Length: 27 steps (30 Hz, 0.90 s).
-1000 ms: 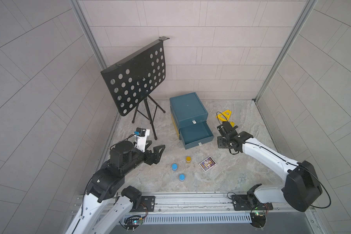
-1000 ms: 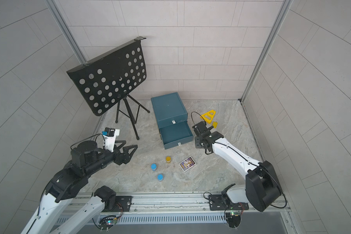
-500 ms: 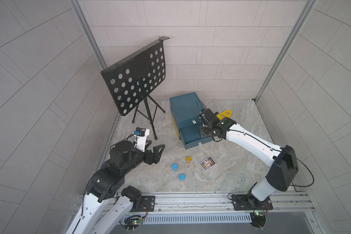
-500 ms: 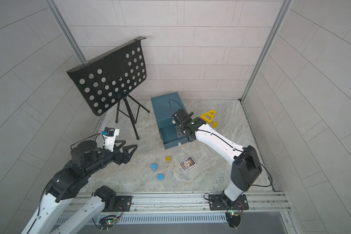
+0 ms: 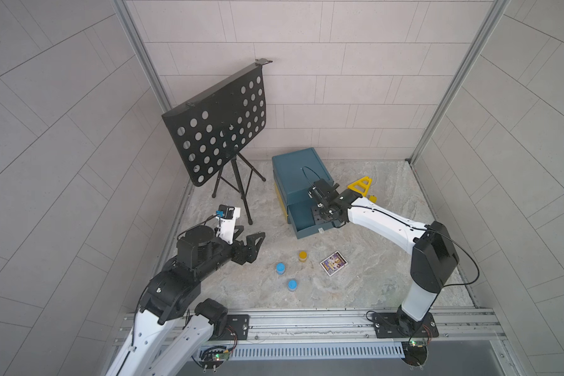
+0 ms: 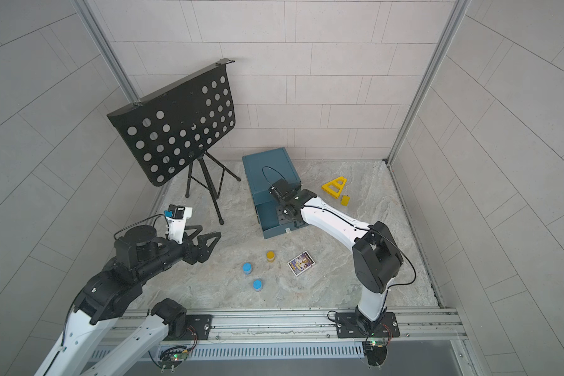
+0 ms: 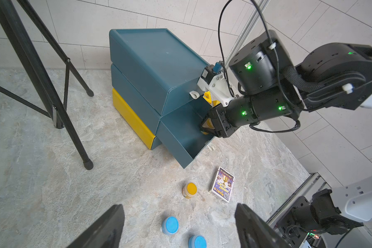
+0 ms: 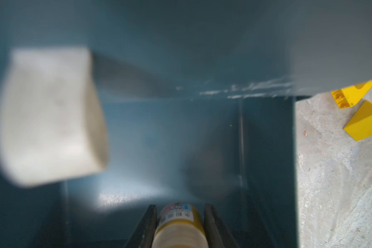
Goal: Put the paint cans in the drawer according to color
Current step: Place the paint can in the drawer, then pick up the paint can at the center of the board.
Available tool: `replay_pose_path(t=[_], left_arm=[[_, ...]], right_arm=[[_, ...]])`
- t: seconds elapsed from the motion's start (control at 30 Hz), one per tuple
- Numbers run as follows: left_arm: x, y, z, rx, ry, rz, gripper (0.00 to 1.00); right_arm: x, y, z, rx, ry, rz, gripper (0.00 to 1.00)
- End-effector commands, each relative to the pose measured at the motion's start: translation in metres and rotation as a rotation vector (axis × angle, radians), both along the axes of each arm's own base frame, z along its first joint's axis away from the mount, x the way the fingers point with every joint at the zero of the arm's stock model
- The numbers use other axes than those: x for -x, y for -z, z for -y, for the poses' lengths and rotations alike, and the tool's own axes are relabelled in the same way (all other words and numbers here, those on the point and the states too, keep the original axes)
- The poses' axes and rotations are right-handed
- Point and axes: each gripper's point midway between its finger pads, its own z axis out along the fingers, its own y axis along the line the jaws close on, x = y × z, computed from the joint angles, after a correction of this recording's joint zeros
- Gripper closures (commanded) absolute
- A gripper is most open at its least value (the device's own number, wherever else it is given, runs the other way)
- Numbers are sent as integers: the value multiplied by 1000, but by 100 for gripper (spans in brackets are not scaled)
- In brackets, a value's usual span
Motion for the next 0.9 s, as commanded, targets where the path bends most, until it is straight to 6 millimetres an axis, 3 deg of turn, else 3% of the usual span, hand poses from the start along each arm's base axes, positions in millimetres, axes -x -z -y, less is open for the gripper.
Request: replay_pose_path(t=[0.0, 0.27, 0.4, 0.53, 0.67, 0.87], left_arm=[[-2, -2, 1, 10, 0, 11, 12], [-2, -2, 1, 11, 0, 12, 12], [-2, -2, 0, 10, -2, 13, 12], [-2, -2, 0, 10, -4, 15, 12], [-3, -2, -1, 10, -9, 16, 12], [-3, -3, -2, 13, -15, 18, 12]], right_arm=[[-7, 3, 3, 7, 29, 12, 66], [-8, -21, 6, -18, 35, 80, 44], [-6, -43, 10, -18, 36, 126, 42], [5, -79, 12, -34, 26, 205, 44], [39, -93, 6, -27, -19, 245, 47], [106, -55, -21, -72, -102, 265, 50]])
